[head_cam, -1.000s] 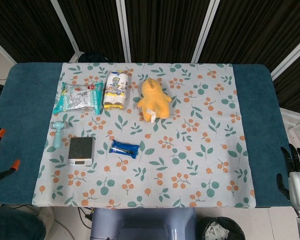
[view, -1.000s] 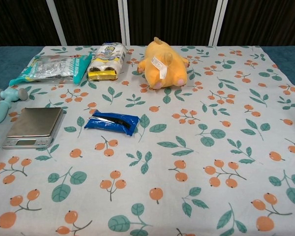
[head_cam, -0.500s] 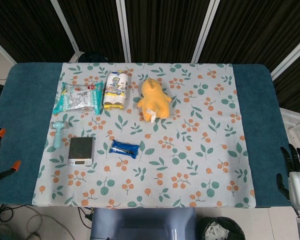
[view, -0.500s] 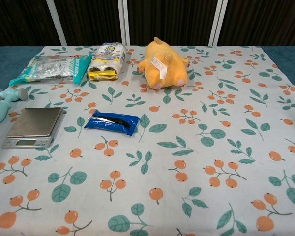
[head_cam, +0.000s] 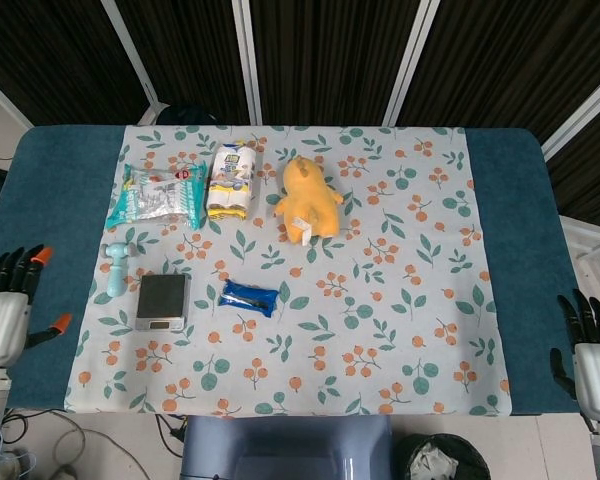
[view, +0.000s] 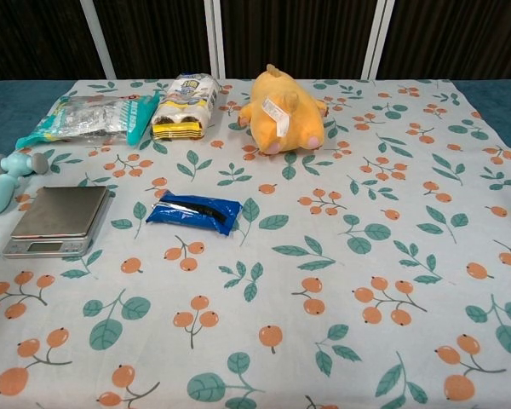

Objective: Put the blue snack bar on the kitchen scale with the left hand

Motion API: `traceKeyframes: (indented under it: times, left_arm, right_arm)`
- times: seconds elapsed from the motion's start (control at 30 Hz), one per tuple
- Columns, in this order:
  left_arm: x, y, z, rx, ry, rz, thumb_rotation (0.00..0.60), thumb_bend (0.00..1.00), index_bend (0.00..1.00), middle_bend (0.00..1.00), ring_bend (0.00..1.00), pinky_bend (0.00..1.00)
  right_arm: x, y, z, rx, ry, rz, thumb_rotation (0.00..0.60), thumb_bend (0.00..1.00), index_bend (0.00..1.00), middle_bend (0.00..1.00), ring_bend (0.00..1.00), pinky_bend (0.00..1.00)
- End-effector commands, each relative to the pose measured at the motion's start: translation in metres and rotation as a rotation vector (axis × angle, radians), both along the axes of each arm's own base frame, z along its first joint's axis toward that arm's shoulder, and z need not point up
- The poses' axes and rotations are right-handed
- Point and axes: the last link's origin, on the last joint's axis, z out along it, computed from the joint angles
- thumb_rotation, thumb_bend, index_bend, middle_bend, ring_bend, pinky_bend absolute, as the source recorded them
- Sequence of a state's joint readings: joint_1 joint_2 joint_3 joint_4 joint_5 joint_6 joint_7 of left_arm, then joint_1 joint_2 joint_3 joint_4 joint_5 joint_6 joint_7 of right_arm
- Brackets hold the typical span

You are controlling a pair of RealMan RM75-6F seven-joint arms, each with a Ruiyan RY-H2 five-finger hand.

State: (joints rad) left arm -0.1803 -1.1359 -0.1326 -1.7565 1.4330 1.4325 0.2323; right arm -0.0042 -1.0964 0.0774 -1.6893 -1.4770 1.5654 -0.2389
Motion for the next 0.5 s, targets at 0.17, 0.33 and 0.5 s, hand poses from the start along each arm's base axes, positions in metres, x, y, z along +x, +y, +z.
traceKeyframes:
  times: [0.17, 0.33, 0.5]
  left_arm:
    - [0.061, 0.045, -0.032, -0.208, 0.112, -0.081, 0.600, 0.13, 0.06, 0.06, 0.01, 0.08]
    - [0.083, 0.065, -0.055, -0.290, 0.180, -0.089, 0.600, 0.13, 0.06, 0.10, 0.01, 0.08]
    - [0.100, 0.081, -0.089, -0.346, 0.208, -0.096, 0.600, 0.13, 0.06, 0.11, 0.05, 0.14]
  right_arm:
    - [0.000, 0.000, 0.001, -0.008, 0.000, 0.001, 0.600, 0.56, 0.06, 0.03, 0.00, 0.00]
    - [0.000, 0.000, 0.002, -0.010, -0.001, 0.000, 0.600, 0.56, 0.06, 0.03, 0.01, 0.00]
    - [0.000, 0.000, 0.002, -0.010, -0.002, -0.002, 0.600, 0.56, 0.06, 0.03, 0.00, 0.00]
